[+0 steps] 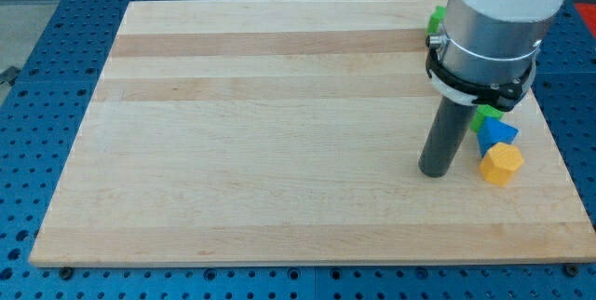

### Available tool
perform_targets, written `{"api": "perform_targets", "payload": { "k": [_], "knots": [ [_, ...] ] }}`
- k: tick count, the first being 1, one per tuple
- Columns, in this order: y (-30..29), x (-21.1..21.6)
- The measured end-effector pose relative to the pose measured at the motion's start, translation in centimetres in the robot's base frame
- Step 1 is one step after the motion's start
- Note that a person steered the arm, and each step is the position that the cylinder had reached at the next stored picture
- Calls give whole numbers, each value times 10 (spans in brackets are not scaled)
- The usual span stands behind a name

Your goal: Move the green circle towards left side

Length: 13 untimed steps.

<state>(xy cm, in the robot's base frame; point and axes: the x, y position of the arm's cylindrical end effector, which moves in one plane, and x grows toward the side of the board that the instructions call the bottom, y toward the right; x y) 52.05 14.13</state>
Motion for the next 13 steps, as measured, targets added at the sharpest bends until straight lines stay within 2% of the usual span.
{"api": "perform_targets", "payload": {
  "k": [1, 3, 4, 6, 7, 9, 10, 13],
  "knots": [
    [0, 0],
    [15, 34],
    [58, 45],
    [180, 34],
    [203, 21],
    [204, 20],
    [204, 7],
    [197, -92]
  ]
}}
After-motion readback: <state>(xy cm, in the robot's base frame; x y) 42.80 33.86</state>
